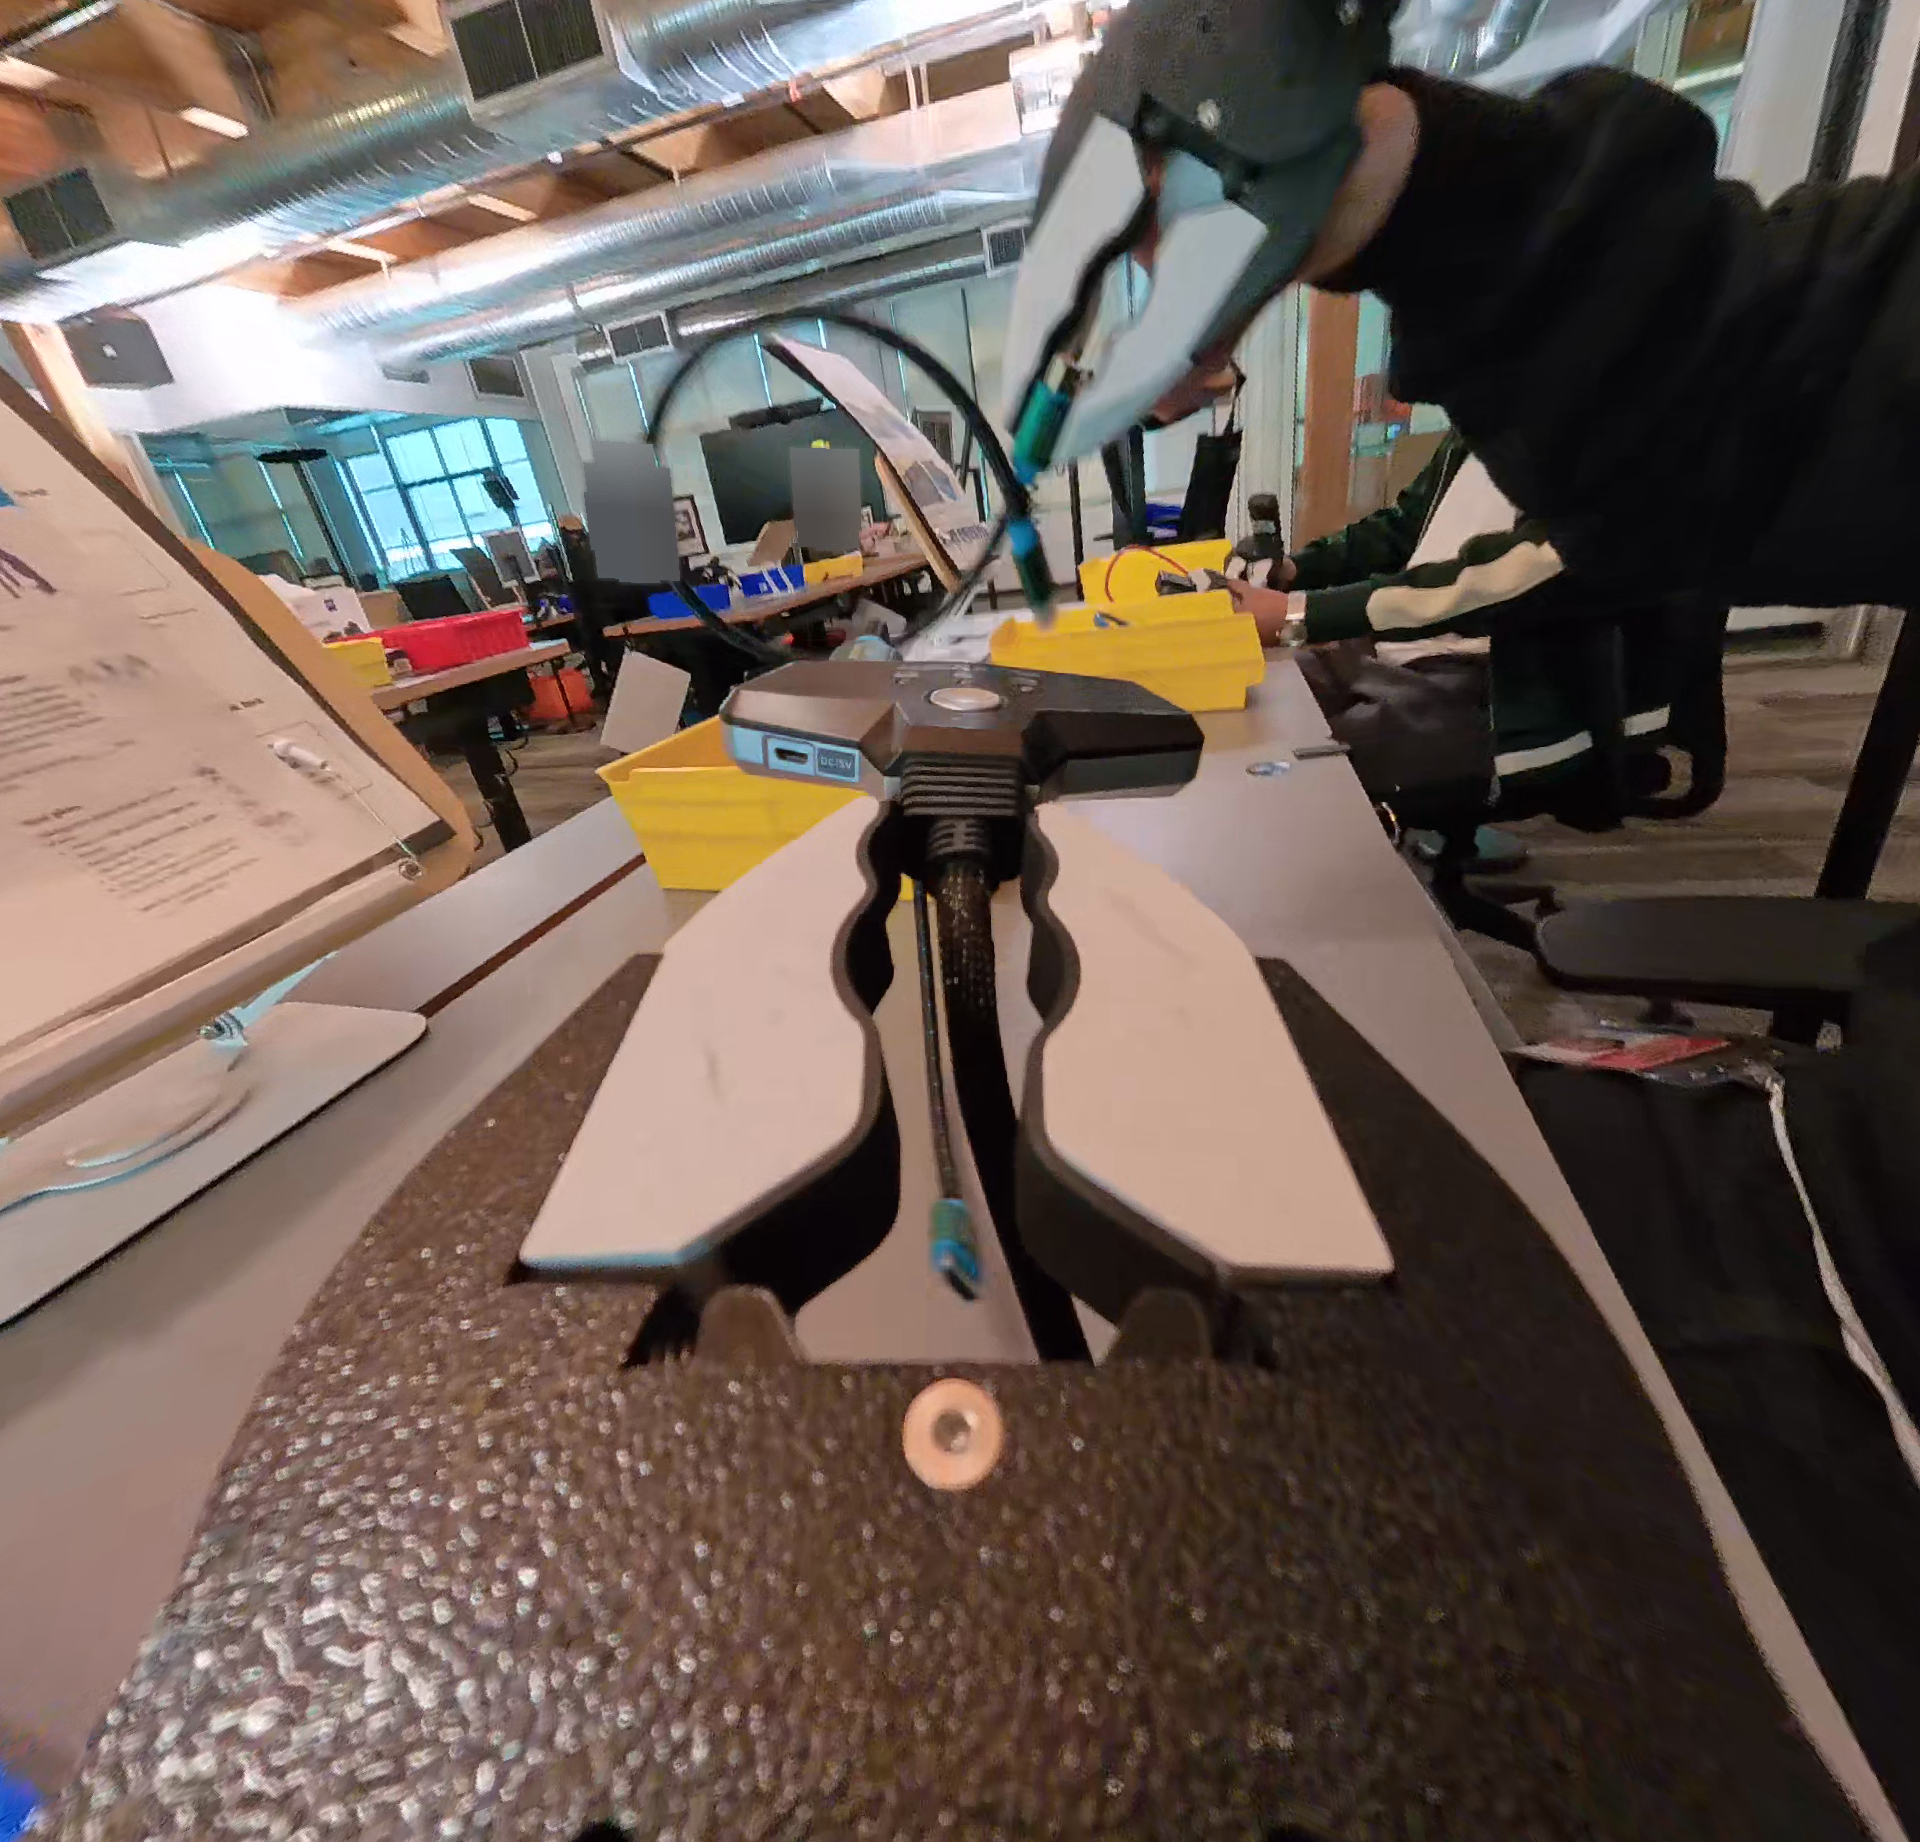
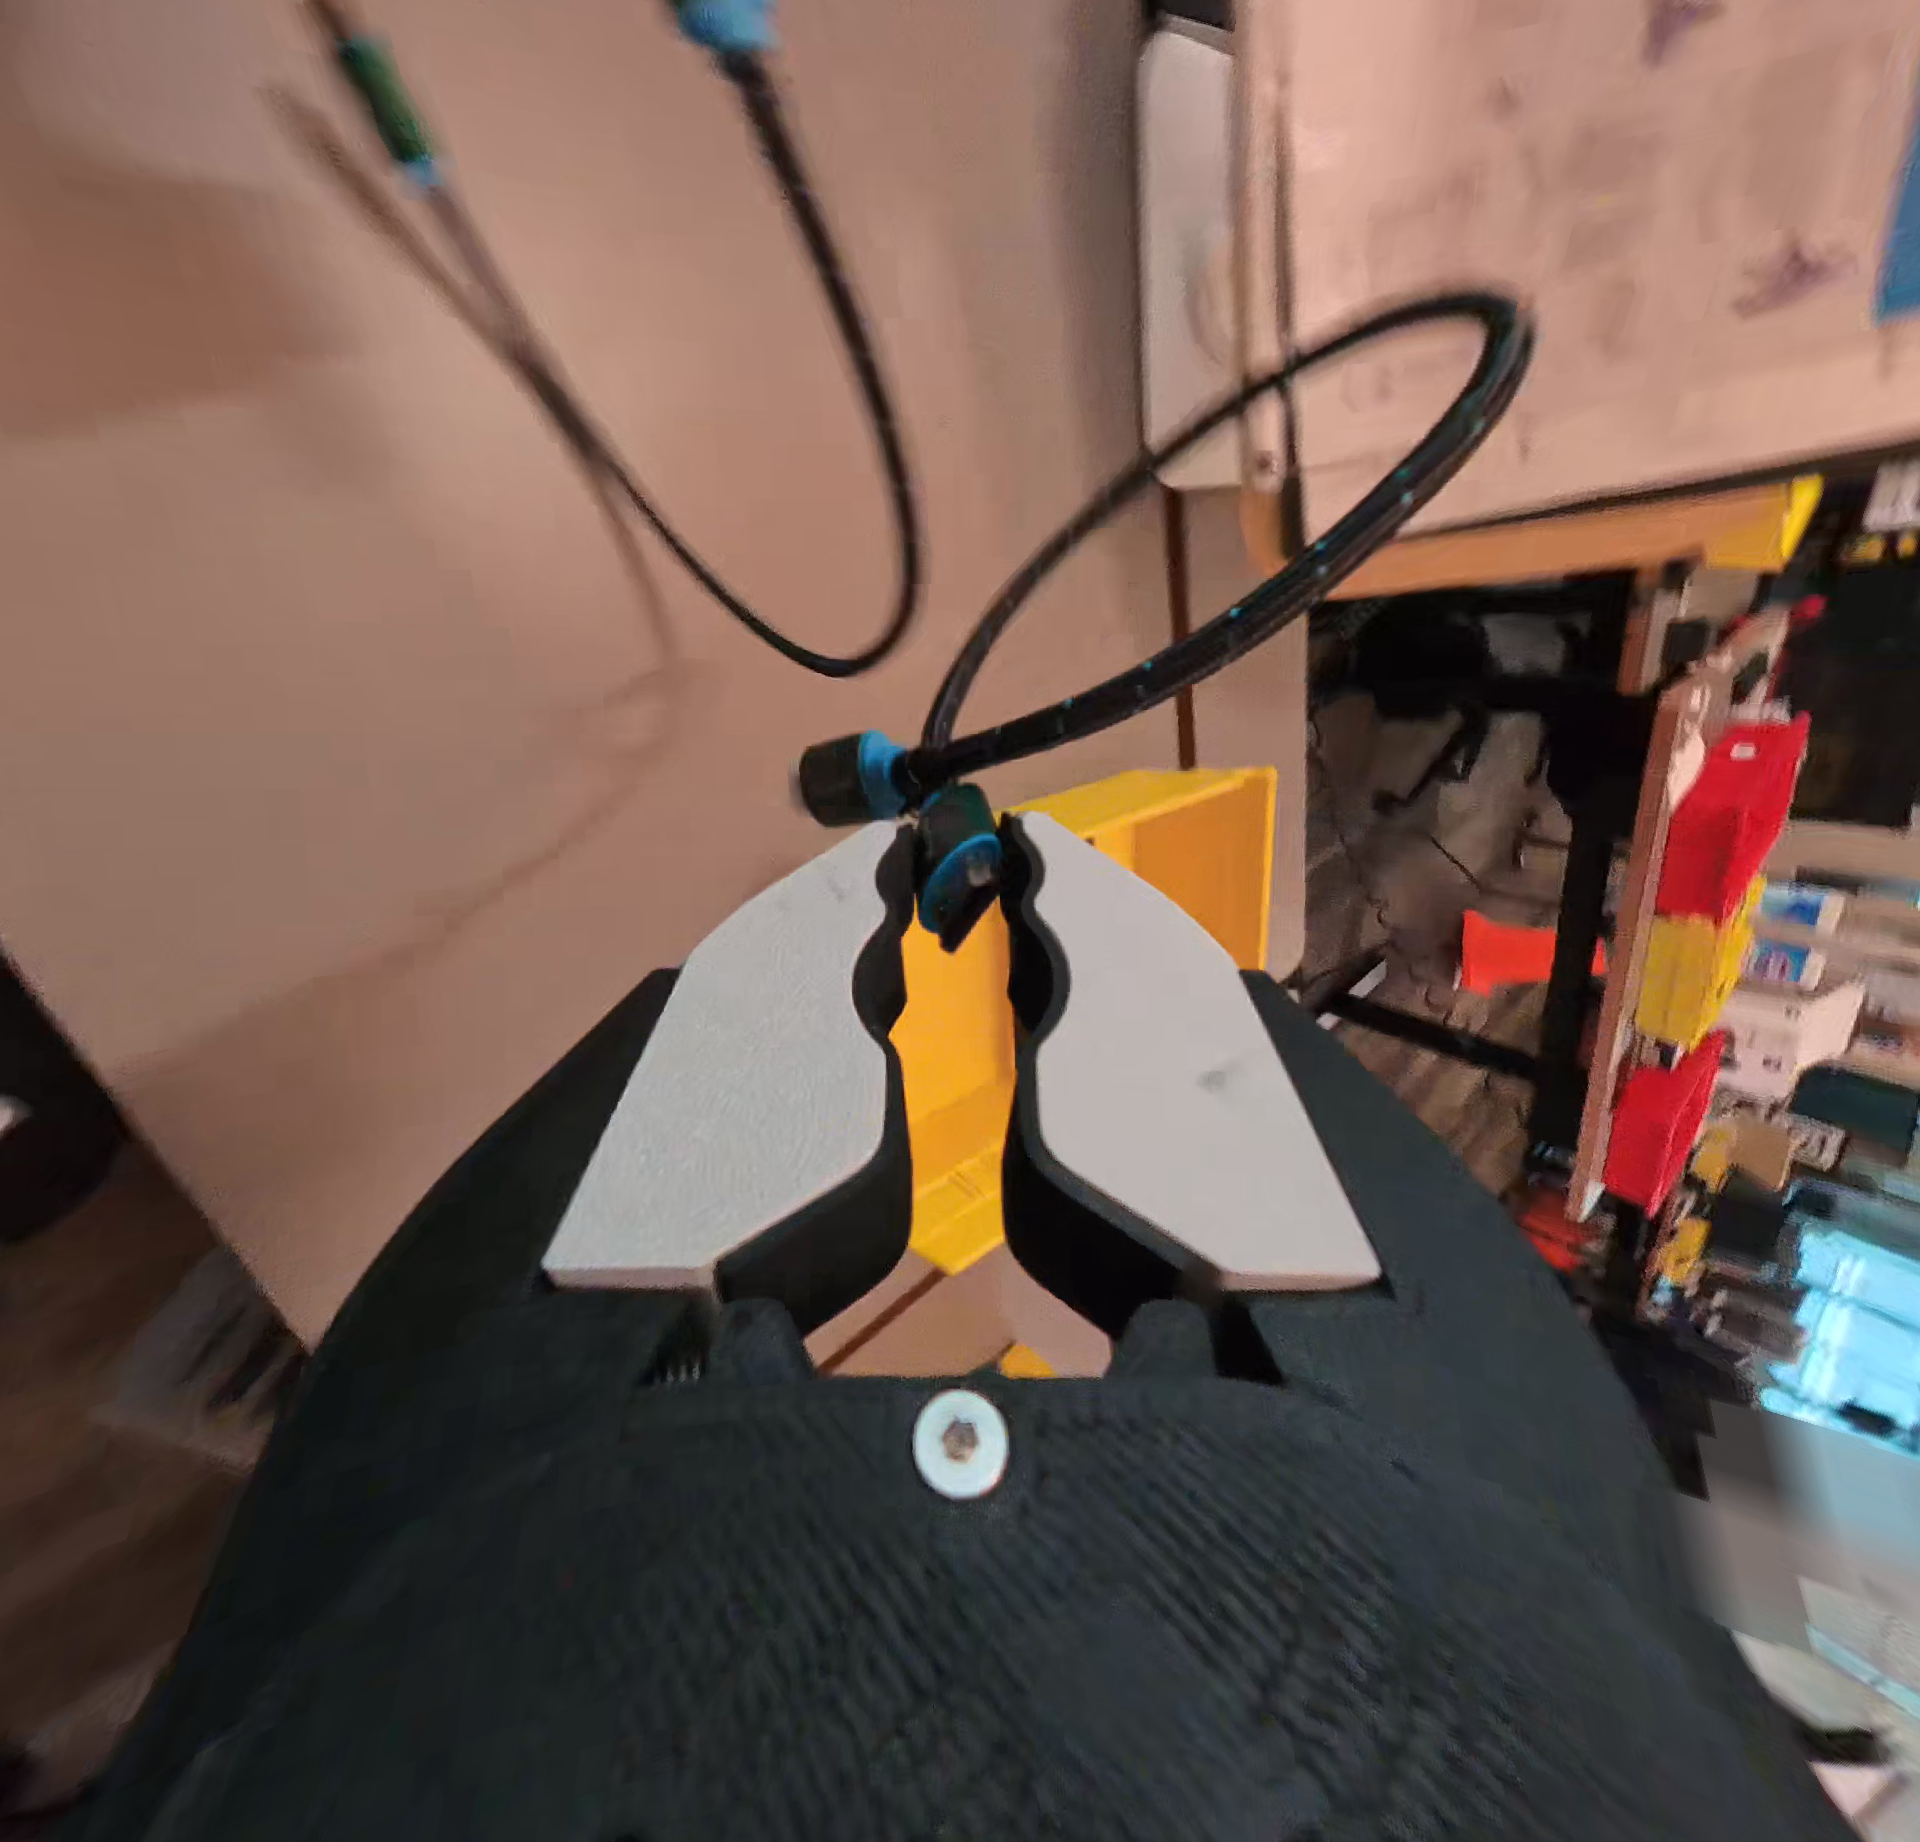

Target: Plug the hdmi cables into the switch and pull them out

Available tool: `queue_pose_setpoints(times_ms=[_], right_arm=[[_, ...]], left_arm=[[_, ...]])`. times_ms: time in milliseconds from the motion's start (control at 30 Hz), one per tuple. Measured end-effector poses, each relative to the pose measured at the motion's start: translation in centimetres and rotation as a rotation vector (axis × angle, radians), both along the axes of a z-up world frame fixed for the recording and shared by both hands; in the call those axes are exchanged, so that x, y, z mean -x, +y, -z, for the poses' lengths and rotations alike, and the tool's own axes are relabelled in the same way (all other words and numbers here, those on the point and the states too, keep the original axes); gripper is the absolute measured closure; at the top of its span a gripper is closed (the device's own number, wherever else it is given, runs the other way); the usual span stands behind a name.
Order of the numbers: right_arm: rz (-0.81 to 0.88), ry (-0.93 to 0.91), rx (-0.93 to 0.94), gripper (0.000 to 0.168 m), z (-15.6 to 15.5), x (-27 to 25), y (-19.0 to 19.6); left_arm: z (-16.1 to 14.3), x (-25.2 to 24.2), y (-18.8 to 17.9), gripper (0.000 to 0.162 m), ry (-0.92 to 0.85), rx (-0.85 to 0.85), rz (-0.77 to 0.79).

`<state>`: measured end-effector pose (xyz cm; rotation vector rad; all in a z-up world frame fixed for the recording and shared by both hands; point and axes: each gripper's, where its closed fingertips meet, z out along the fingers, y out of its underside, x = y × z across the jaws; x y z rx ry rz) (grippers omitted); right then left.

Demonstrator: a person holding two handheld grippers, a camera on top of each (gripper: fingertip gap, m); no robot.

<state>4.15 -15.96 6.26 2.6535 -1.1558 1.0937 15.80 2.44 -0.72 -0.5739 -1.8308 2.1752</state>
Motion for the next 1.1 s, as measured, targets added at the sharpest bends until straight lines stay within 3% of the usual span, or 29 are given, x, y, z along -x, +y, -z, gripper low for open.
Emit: queue_pose_setpoints(times_ms=[67, 267, 567, 767, 833, 933, 1100], right_arm=[[0.086, -0.077, -0.058, 0.155, -0.2, 0.4, -3.1], [0.252, -0.139, -0.096, 0.155, 4.2, 2.7, -11.3], [0.349, -0.425, -0.752, 0.156, 8.8, 2.5, -16.9], [0.516, -0.470, -0.969, 0.156, 15.0, 2.4, -20.1], [0.593, -0.379, -0.967, 0.156, 17.5, 2.9, -20.6], [0.814, -0.256, -0.729, 0.150, 20.8, 5.3, -23.7], [0.879, -0.290, -0.580, 0.103, 18.6, 5.8, -23.9]], left_arm=[[0.3, 0.0, -0.1, 0.141, -0.001, -0.011, 0.002], [0.2, 0.3, 0.2, 0.141, 0.030, -0.001, 0.047], [0.9, 0.6, -0.4, 0.141, 0.033, -0.028, 0.069], [1.1, 0.5, -0.5, 0.141, 0.061, -0.028, 0.087], [1.3, 0.5, -0.7, 0.141, 0.060, -0.036, 0.086], [1.4, 0.6, -0.7, 0.141, 0.059, -0.041, 0.087], [1.6, 0.3, -0.8, 0.141, 0.072, -0.044, 0.089]])
